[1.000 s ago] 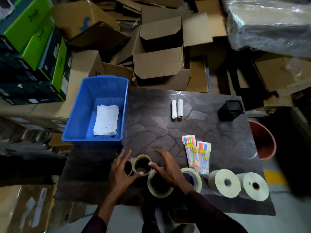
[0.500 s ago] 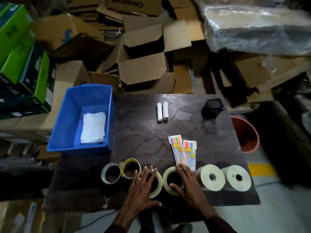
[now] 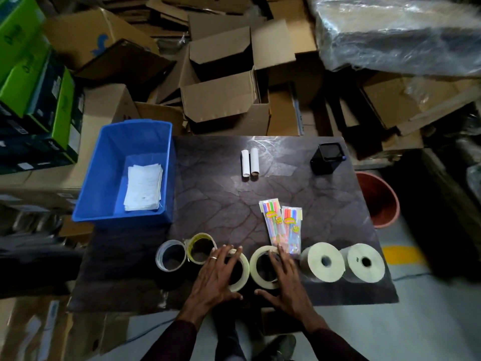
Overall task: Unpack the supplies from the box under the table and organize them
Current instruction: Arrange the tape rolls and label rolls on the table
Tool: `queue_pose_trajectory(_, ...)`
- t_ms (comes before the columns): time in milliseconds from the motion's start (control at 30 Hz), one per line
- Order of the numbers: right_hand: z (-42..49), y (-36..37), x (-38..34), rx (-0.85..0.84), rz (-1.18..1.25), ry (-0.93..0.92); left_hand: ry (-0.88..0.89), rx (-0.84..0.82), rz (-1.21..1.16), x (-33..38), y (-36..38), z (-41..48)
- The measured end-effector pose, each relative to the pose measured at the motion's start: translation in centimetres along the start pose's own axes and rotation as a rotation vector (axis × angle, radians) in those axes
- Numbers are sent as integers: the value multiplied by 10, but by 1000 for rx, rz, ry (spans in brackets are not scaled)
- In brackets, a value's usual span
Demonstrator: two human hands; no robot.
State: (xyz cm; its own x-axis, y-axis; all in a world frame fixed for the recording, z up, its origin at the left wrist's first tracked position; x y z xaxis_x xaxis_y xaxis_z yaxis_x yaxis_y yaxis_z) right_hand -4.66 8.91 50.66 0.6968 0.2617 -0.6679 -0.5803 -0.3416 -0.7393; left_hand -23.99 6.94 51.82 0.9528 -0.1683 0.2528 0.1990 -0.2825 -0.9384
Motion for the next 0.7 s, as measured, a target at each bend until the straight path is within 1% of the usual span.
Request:
queue_pose_trajectory(67,2,-3,-2,33,0,24,-5,15,-16,1,-2,-1)
queue_pose_trajectory(167,4,-9,-11,79,-12,2,-32,39,-35,3,-6,-2)
queue_pose_trajectory(400,-11,-13,-8,123,42,-3,-18,79,-74,9,-15,-7)
queue_pose_trajectory(567,-7,-47,-28,274,146,-21,-56,127,-207,1,-49,3)
queue_pose_trajectory(700,16,-64,-38,298,279,58,-142,223,-298,-21,-83,23)
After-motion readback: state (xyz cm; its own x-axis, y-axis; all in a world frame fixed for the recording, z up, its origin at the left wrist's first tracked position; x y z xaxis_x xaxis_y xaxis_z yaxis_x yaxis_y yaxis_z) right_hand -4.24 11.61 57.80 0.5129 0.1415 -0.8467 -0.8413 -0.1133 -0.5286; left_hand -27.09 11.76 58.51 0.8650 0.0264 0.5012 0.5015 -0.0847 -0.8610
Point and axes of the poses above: each hand's wrist, its own z-axis towards the middle knuckle, its own y-axis out of the palm, x = y × z, the point moved 8 cm from there along z, towards the middle knuckle, and after that the axes turned 9 degrees about z, right-handed, at the moved point
